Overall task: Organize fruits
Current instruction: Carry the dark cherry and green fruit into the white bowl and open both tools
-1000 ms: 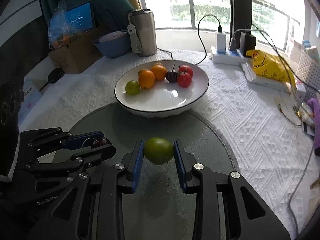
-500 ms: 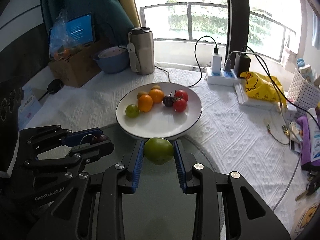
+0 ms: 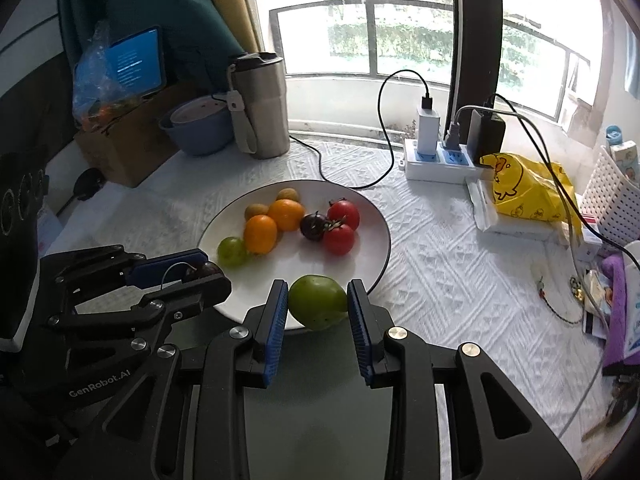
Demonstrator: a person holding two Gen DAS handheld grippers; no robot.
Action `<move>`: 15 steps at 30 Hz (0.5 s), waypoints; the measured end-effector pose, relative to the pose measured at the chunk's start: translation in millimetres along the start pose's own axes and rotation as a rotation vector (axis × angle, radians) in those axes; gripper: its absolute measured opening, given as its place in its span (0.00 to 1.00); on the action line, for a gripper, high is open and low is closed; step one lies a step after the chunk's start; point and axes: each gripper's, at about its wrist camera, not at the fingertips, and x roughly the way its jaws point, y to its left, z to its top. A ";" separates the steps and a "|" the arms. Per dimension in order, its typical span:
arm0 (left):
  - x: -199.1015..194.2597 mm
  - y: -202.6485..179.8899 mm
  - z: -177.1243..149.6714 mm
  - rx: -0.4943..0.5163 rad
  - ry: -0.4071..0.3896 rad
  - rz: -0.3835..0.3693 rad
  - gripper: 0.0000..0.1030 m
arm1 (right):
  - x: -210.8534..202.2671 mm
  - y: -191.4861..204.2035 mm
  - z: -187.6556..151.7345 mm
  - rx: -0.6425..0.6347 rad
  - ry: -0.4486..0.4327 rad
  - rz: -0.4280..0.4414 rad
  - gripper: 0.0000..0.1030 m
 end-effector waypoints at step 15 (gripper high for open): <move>52.0 15.1 26.1 0.002 0.033 -0.025 0.28 | 50.8 -23.9 18.8 0.042 0.049 0.013 0.32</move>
